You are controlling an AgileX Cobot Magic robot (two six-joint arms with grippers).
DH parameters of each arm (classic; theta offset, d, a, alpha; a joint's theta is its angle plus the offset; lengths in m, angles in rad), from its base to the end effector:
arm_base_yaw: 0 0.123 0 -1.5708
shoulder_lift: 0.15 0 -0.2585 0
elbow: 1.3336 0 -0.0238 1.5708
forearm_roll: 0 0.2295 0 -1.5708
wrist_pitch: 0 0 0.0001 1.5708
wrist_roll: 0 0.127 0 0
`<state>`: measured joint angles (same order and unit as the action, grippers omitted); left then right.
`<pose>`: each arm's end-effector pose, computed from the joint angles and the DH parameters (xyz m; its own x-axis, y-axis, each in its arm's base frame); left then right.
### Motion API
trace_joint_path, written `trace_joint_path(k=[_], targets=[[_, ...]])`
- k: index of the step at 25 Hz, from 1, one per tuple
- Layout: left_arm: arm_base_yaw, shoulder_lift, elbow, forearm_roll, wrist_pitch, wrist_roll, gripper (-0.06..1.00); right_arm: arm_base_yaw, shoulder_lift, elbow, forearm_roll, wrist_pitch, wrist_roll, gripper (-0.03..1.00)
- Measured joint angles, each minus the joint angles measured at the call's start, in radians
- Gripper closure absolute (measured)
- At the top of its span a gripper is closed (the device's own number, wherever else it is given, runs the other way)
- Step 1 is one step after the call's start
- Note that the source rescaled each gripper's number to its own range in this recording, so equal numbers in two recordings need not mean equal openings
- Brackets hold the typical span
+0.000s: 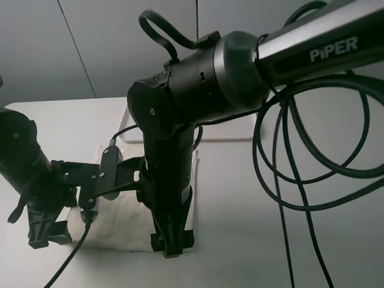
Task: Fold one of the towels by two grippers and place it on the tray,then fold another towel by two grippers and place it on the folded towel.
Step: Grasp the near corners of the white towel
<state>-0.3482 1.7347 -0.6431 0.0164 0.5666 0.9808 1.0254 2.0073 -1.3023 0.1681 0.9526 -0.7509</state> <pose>0.2099 -0.0750 0.0610 -0.2260 0.9741 0.0075 0.9741 0.2260 0.0047 0.1640 0.3037 0.0990 0.1027 -0.9908 -0.0885 -0.9883 -0.1118 0.1040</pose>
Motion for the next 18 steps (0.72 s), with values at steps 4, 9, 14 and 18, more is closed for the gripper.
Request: trace_joint_path(k=[4,9,14,18], targets=[[-0.019,0.0,0.0,0.003,0.004,0.029,0.0,0.0,0.004,0.0,0.0,-0.006,0.004,-0.03],[-0.081,0.0,0.0,0.015,0.04,0.059,0.0,0.0,0.008,0.0,0.021,0.004,-0.006,-0.03],[-0.095,0.0,0.033,0.029,0.073,0.046,0.02,0.04,0.008,0.0,0.025,0.015,-0.022,-0.03],[-0.095,-0.019,0.088,0.033,0.051,0.044,0.12,0.092,0.008,0.0,0.022,-0.007,-0.005,-0.03]])
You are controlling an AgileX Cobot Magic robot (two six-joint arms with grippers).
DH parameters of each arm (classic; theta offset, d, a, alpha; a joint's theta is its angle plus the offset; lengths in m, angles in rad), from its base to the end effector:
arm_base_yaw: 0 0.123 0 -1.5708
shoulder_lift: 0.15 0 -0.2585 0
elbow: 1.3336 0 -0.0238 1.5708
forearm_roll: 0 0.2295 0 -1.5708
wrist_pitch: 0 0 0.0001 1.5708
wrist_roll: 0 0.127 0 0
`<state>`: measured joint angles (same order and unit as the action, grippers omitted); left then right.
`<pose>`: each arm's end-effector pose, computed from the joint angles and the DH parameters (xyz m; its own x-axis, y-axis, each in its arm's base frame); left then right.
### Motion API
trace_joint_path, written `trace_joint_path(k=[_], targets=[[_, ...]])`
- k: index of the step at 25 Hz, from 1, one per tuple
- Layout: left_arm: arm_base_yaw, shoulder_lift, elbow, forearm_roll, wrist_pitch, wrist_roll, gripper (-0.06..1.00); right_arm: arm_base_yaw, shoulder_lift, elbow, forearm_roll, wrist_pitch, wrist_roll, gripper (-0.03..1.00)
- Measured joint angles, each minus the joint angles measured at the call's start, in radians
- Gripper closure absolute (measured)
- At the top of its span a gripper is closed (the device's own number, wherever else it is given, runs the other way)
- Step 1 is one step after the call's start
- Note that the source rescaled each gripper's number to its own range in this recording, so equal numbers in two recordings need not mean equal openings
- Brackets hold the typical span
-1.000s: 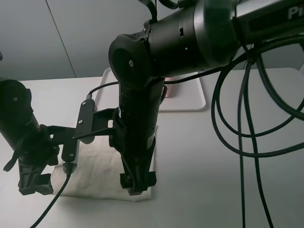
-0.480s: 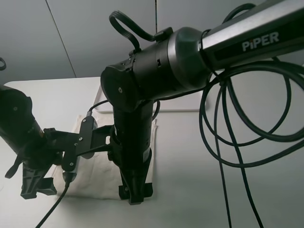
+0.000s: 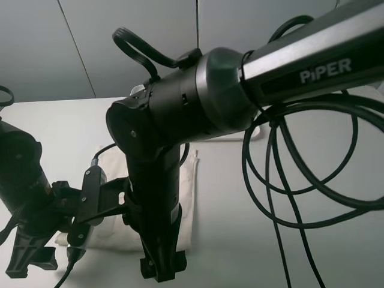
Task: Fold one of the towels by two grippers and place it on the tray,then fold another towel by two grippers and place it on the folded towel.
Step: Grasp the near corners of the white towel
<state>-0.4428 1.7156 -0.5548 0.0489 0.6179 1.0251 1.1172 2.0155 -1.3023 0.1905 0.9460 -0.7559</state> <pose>0.1734 -0.0782 0.0540 -0.0573 0.9949 0.0827 0.9937 0.0648 -0.0912 0.1339 0.3192 0.0965 0.1828 -0.9782 -0.0981 -0.9739 -0.1938 0.1184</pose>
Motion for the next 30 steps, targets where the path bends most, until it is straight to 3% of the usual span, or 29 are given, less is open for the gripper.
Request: trace_joint_path(k=[10,30], targets=[[-0.005,-0.05,0.016,0.029,-0.068,-0.031,-0.03,0.009,0.002,0.0,-0.114,-0.016,0.15,-0.03],[-0.005,-0.007,0.016,0.04,-0.111,-0.032,-0.04,0.009,0.075,0.053,-0.121,-0.009,0.17,0.01]])
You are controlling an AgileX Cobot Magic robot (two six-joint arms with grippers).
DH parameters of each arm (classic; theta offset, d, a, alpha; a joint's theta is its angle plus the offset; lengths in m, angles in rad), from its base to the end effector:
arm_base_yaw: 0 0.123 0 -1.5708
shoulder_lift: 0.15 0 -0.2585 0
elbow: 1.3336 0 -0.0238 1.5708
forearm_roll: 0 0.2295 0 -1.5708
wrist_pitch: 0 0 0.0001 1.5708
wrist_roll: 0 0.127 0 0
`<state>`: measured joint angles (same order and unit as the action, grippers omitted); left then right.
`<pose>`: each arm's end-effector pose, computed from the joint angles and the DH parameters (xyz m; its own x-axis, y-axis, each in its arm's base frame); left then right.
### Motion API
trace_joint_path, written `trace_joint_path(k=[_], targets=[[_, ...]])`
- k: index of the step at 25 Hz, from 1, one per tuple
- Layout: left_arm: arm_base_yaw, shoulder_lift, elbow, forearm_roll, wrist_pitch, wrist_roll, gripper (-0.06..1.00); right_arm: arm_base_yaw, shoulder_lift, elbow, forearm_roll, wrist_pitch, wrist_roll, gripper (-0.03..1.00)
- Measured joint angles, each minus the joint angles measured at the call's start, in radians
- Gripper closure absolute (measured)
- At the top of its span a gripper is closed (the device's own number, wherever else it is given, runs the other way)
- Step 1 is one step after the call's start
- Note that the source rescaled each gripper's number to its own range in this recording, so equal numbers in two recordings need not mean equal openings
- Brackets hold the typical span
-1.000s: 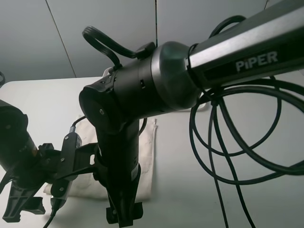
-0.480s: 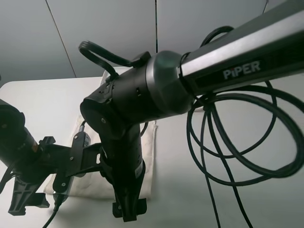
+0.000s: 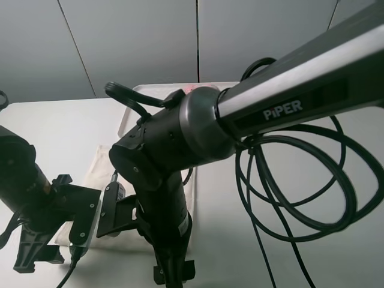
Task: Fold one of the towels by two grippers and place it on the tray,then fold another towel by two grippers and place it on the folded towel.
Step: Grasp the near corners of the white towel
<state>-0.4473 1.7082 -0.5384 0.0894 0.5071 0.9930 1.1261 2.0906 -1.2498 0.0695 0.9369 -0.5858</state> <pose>0.1824 -0.0814 0.0525 -0.0520 0.9976 0.0463 0.9986 0.0518 0.0057 0.1351 0.3001 0.0601 0.1001 -0.9923 0.0724 -0.9898 -0.0919 0.1088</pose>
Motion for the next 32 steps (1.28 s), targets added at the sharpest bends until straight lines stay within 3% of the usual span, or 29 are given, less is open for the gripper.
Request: trace_joint_path(k=[14,17,27,32], targets=[[0.0,0.014,0.0,0.0,-0.018,0.0,-0.04,0.0,-0.003,0.08,-0.026,-0.111,0.082,0.04],[0.0,0.014,0.0,0.0,-0.018,0.0,-0.04,0.0,-0.003,0.084,-0.044,-0.139,0.106,0.18],[0.0,0.014,0.0,0.0,-0.02,0.0,-0.04,0.0,0.005,0.084,-0.069,-0.154,0.158,0.94],[0.0,0.016,0.0,-0.002,-0.03,0.0,-0.04,0.0,0.005,0.084,-0.069,-0.154,0.166,0.96]])
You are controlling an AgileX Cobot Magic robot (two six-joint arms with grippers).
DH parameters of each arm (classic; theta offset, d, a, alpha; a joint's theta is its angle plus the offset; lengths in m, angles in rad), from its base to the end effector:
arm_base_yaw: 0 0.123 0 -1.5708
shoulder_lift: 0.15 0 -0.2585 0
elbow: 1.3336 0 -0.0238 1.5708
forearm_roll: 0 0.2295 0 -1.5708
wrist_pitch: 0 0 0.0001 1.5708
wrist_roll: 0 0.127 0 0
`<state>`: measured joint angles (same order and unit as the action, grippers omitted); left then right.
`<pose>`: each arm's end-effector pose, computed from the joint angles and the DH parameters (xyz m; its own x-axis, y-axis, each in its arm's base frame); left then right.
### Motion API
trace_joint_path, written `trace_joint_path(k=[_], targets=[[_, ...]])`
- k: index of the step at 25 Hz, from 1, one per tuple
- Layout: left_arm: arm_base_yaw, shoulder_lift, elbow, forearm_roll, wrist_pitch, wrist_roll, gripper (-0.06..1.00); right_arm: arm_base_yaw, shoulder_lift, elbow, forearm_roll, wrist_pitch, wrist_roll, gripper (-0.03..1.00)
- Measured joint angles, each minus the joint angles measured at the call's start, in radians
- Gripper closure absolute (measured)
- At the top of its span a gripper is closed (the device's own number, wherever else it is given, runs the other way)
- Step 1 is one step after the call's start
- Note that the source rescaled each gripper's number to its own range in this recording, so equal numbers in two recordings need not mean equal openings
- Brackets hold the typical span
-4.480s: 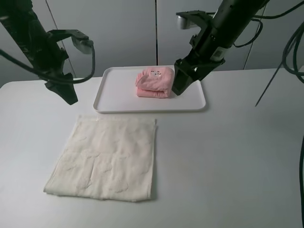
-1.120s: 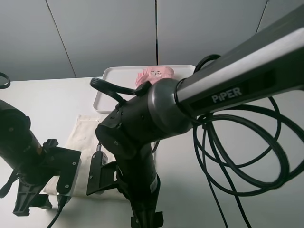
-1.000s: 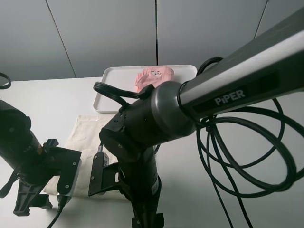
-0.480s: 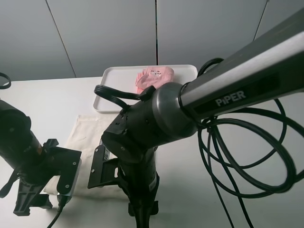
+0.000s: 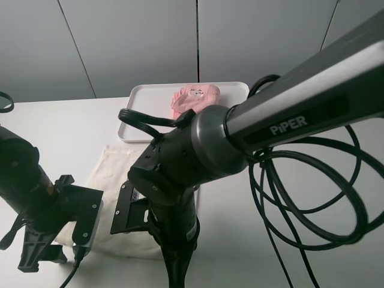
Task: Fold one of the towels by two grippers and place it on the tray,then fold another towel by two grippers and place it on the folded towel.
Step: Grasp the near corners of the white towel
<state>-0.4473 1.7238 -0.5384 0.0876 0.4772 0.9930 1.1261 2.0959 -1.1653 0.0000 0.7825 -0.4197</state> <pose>0.1846 -0.0829 0.0493 -0.0528 0.9979 0.0367 0.9985 0.0522 0.0166 0.1397 0.2932 0.0424 -0.0244 -0.9984 0.0503 -0.9994 0.0256 0.0224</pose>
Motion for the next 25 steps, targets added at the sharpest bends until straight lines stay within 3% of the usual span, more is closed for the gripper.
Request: trace_joint_path(k=[9,15,17,18,21,22,25], targets=[[0.0,-0.01,0.051,0.02,-0.11,0.0,-0.04,0.0,0.002,0.0,0.01,0.014,0.002,0.97],[0.0,-0.018,0.069,0.035,-0.13,0.0,-0.01,0.0,0.002,0.0,0.01,0.016,0.002,0.97],[0.0,-0.018,0.071,0.033,-0.123,0.0,0.12,0.0,0.002,0.0,0.01,0.018,0.005,0.97],[-0.002,-0.018,0.073,0.033,-0.123,0.0,0.25,0.0,0.002,0.0,0.01,0.018,0.005,0.97],[-0.002,-0.018,0.073,0.046,-0.151,0.0,0.8,0.0,0.002,0.0,0.014,0.02,0.007,0.97],[-0.002,-0.018,0.073,0.05,-0.157,0.0,0.89,0.0,0.002,0.0,0.016,0.021,0.007,0.97],[-0.002,-0.018,0.073,0.054,-0.16,-0.004,0.92,0.0,0.002,-0.002,0.018,0.021,0.009,0.97]])
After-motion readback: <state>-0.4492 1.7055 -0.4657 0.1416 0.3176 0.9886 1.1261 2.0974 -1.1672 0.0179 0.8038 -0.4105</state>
